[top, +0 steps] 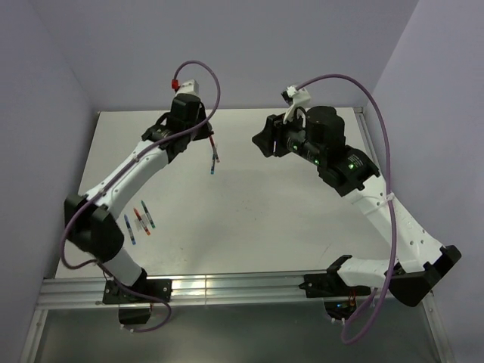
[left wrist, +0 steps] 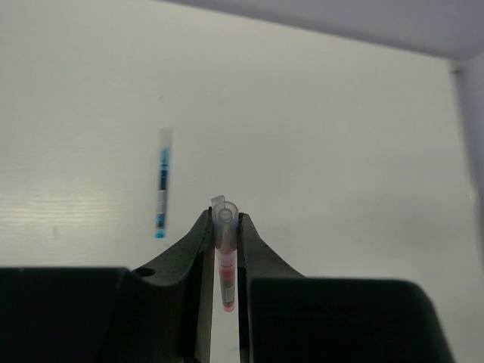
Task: Insert the pens into the pen caps
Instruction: Place the pen at the center of the board.
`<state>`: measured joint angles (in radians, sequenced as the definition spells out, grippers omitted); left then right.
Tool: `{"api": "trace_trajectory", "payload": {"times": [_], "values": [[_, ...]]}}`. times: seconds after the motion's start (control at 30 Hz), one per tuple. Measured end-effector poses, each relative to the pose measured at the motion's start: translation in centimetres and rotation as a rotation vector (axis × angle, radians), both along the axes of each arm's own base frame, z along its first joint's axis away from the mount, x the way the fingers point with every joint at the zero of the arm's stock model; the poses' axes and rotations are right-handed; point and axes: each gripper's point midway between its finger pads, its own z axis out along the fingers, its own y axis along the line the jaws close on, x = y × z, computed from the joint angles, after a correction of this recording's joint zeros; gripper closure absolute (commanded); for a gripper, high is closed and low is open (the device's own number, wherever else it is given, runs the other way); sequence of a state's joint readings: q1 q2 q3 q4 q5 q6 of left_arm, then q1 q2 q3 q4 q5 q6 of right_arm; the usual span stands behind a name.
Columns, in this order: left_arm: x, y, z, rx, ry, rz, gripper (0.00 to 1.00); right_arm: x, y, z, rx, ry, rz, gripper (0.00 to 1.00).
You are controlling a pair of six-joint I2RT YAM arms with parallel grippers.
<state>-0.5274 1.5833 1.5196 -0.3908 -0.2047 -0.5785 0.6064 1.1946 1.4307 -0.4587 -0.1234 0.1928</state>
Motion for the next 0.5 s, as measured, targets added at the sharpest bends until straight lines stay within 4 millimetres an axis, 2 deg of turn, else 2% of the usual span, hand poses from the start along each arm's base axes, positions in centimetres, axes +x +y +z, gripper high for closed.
{"api": "trace_trajectory", "payload": {"times": [0.1,0.23,0.33,0.5], "values": [[2.5,1.3,-5.1,0.129,0.112,0.054,1.00,0.3,-0.5,-0.9,-0.022,0.016,-0.034,0.44],[5.5,2.5,-9.9,0.260,0.219,0.092,1.00,0.4,-1.0,-1.6,-0.043,0.033,-0.059,0.44],[6.3,3.5,-12.8,0.339,0.282,0.103,1.00,0.4,-1.1,-2.0,-0.049,0.039,-0.066,0.44],[6.8,4.5,-15.3,0.419,0.339,0.107,0.99,0.4,-1.3,-2.5,-0.057,0.046,-0.072,0.43]]}}
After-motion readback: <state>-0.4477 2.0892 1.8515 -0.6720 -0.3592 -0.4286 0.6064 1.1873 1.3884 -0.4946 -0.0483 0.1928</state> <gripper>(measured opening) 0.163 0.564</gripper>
